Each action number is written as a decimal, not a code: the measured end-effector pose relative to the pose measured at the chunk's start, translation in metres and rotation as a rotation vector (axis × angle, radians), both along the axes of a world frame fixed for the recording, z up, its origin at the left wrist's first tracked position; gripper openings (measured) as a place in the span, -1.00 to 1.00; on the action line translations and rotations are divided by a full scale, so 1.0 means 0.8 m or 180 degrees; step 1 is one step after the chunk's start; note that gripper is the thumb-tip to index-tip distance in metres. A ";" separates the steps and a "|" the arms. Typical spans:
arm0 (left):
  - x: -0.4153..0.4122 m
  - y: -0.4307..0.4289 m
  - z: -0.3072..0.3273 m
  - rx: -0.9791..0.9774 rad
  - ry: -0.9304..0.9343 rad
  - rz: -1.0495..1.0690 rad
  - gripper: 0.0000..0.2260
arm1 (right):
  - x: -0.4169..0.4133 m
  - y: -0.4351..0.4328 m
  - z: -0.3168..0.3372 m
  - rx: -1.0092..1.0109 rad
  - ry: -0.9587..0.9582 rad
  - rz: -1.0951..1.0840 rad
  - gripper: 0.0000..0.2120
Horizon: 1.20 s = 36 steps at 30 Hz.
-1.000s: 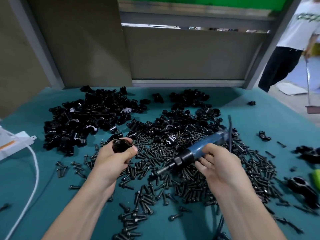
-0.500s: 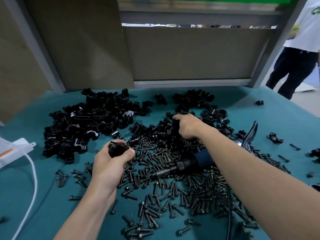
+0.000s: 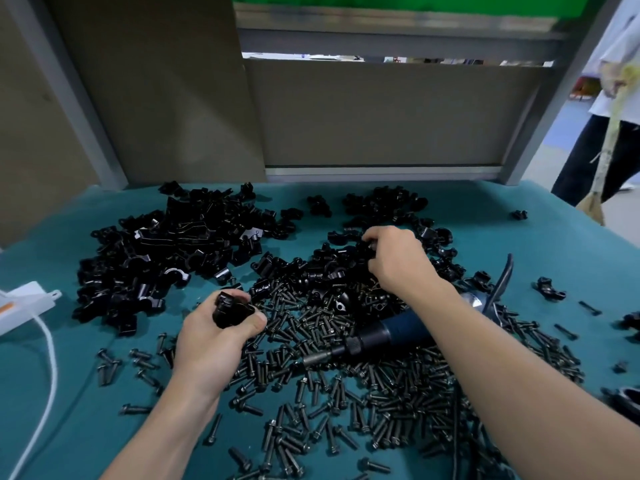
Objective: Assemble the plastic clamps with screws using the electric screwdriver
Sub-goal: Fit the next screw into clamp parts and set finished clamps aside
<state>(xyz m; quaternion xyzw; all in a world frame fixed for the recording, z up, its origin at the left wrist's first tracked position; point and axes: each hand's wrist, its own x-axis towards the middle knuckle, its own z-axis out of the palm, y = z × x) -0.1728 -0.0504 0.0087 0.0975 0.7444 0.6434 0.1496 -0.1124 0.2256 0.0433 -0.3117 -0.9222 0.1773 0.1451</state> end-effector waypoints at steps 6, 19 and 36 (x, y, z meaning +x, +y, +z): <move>0.002 0.000 -0.002 -0.0089 0.0084 -0.0021 -0.73 | 0.010 0.008 0.003 -0.0423 0.0062 -0.0329 -0.61; -0.002 0.001 -0.008 -0.0105 0.0137 0.0009 -0.76 | -0.005 0.002 -0.007 -0.1178 0.0746 -0.0448 -0.76; 0.030 0.000 0.017 0.0571 0.0621 -0.0959 -0.70 | 0.082 -0.146 0.012 -0.4908 0.1851 0.1227 -0.62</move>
